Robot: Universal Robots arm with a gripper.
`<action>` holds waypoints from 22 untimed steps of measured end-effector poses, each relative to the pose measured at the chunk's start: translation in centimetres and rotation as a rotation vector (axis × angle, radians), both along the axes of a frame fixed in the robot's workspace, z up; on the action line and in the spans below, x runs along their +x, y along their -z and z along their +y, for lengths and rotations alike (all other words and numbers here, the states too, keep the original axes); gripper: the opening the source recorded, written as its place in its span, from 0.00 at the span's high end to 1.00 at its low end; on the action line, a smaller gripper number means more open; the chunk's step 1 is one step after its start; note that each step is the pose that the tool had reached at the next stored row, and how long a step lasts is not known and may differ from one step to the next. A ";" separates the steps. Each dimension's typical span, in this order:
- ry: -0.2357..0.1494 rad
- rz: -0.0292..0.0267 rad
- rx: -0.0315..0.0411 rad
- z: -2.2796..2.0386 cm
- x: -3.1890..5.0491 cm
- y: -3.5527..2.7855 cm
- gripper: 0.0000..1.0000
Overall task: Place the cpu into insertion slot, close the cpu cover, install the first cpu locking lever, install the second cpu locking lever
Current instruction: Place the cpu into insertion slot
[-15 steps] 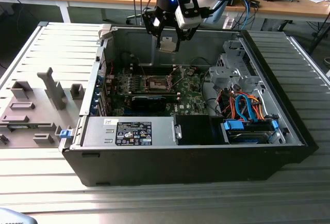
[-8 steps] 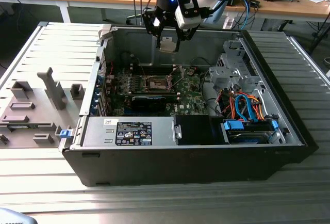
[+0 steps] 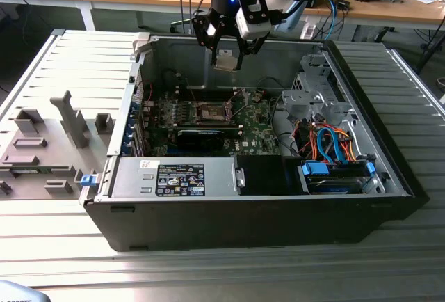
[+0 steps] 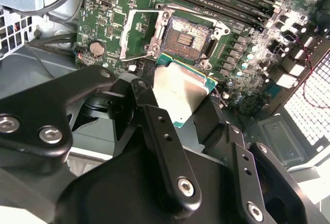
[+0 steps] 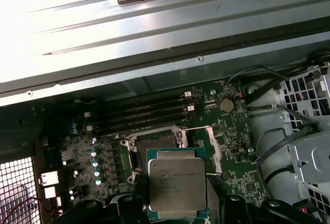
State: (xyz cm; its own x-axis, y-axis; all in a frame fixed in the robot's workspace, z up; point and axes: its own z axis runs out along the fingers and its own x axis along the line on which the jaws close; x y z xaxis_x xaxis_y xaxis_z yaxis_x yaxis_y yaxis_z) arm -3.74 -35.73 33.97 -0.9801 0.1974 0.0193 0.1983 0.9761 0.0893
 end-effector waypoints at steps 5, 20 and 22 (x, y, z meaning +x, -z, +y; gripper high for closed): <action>0.001 0.0000 0.0000 0.00 0.00 0.03 0.45; 0.029 0.0000 0.0000 -0.03 0.00 0.03 0.45; 0.037 0.0000 0.0000 -0.04 0.00 0.03 0.45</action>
